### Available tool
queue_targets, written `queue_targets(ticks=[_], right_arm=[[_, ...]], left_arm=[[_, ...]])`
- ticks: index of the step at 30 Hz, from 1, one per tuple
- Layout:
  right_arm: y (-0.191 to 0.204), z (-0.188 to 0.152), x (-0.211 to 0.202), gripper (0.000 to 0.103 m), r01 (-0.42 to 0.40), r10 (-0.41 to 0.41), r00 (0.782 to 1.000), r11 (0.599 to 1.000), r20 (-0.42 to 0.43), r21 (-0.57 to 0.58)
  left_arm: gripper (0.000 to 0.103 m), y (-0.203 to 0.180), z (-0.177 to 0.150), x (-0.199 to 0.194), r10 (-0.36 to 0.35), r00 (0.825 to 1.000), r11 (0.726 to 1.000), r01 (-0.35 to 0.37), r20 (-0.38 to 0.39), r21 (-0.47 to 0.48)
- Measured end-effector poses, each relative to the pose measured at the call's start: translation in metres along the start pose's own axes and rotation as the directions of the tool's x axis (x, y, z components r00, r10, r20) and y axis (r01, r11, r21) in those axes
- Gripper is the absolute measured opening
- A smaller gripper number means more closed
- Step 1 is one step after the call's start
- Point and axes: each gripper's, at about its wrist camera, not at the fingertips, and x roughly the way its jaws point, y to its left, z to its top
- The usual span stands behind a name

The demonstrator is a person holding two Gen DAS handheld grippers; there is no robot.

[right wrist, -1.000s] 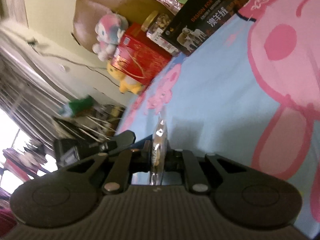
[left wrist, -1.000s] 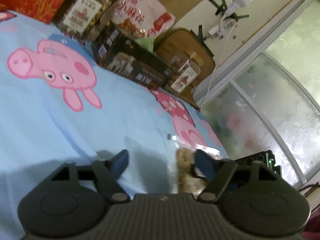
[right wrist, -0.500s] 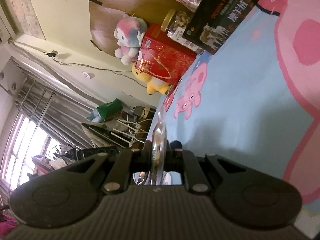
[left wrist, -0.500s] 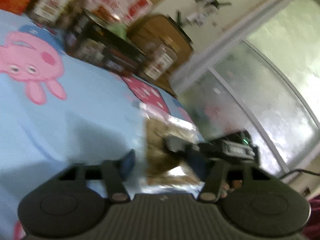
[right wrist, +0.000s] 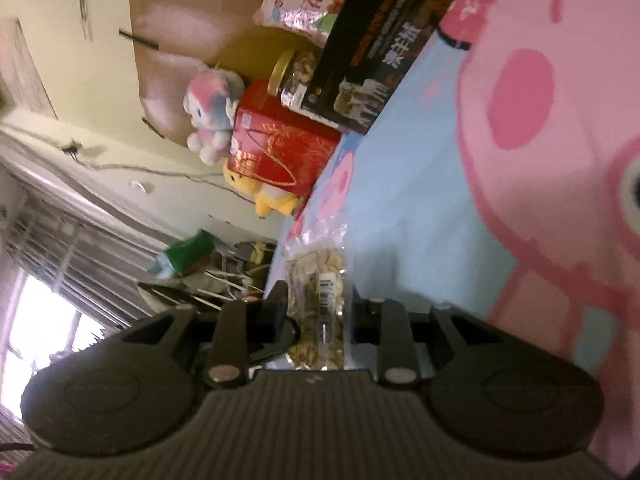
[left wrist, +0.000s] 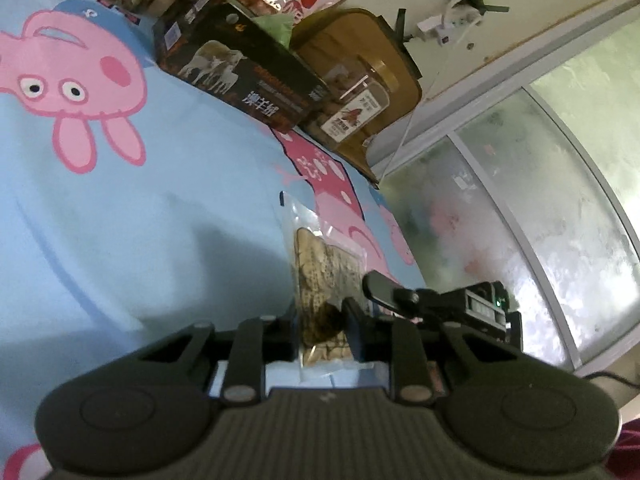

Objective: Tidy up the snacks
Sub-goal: 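Carry the seed bag into the tin box and open the left tool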

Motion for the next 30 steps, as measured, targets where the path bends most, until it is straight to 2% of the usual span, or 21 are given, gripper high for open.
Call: queue_targets(ticks=[3,7,11,15,19,24,30], right_arm=[[0.003,-0.001,-0.005,0.033,0.000,0.000,1.000,1.000,-0.013,-0.032],[0.016,-0.004,0.001,0.034,0.042,-0.049,0.997,0.990,-0.053,-0.132],[0.025,-0.011,0.006,0.031,0.096,-0.108,0.993,0.973,-0.044,-0.212],[0.026,-0.010,0.005,0.023,0.076,-0.081,0.997,0.971,-0.010,-0.229],[0.028,-0.007,0.005,0.023,0.072,-0.073,0.997,0.970,0.006,-0.232],[0.032,0.005,0.004,0.023,0.076,-0.074,0.997,0.970,0.018,-0.229],[0.041,0.039,-0.001,0.023,0.071,-0.058,0.996,0.971,0.061,-0.228]], left_arm=[[0.021,0.000,0.000,0.003,-0.005,1.000,1.000,0.005,-0.010,0.002],[0.021,0.003,0.000,0.005,-0.012,1.000,1.000,0.012,-0.018,-0.017],[0.021,0.004,0.001,0.005,-0.005,1.000,1.000,0.004,-0.014,-0.023],[0.021,-0.004,0.003,0.001,-0.009,1.000,1.000,0.009,0.001,-0.001],[0.022,-0.009,0.008,0.002,0.004,1.000,1.000,-0.004,-0.002,0.009],[0.022,-0.020,0.028,0.008,0.022,1.000,0.999,-0.022,-0.011,0.040],[0.023,-0.045,0.074,0.025,0.051,0.999,0.992,-0.050,-0.012,0.114]])
